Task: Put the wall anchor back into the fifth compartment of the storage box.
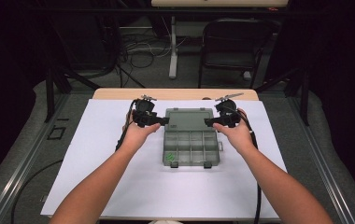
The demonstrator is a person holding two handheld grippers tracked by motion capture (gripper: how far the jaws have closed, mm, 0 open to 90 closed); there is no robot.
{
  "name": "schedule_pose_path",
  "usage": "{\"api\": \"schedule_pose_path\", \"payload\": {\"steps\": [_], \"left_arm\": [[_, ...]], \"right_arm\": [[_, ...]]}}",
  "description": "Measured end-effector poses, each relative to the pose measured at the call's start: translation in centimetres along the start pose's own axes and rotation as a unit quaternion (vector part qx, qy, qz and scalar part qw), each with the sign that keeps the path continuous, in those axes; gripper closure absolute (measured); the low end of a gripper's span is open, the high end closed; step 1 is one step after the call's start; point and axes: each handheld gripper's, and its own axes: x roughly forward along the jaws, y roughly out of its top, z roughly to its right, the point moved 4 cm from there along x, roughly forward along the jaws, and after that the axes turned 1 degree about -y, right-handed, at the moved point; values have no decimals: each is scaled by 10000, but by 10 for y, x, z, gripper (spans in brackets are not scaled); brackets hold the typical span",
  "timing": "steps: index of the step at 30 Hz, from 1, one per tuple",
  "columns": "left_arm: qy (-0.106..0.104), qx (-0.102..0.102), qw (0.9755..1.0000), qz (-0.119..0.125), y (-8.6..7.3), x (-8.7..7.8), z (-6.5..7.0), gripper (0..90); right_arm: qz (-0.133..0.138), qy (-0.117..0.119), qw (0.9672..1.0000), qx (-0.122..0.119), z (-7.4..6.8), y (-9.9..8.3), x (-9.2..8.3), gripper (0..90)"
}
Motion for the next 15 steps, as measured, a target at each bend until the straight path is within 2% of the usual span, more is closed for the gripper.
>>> {"api": "schedule_pose_path", "payload": {"steps": [15], "left_arm": [[51, -227, 9997, -49, 1, 23, -11, 378]], "right_arm": [[-14, -63, 9998, 178, 11, -2, 19, 325]]}}
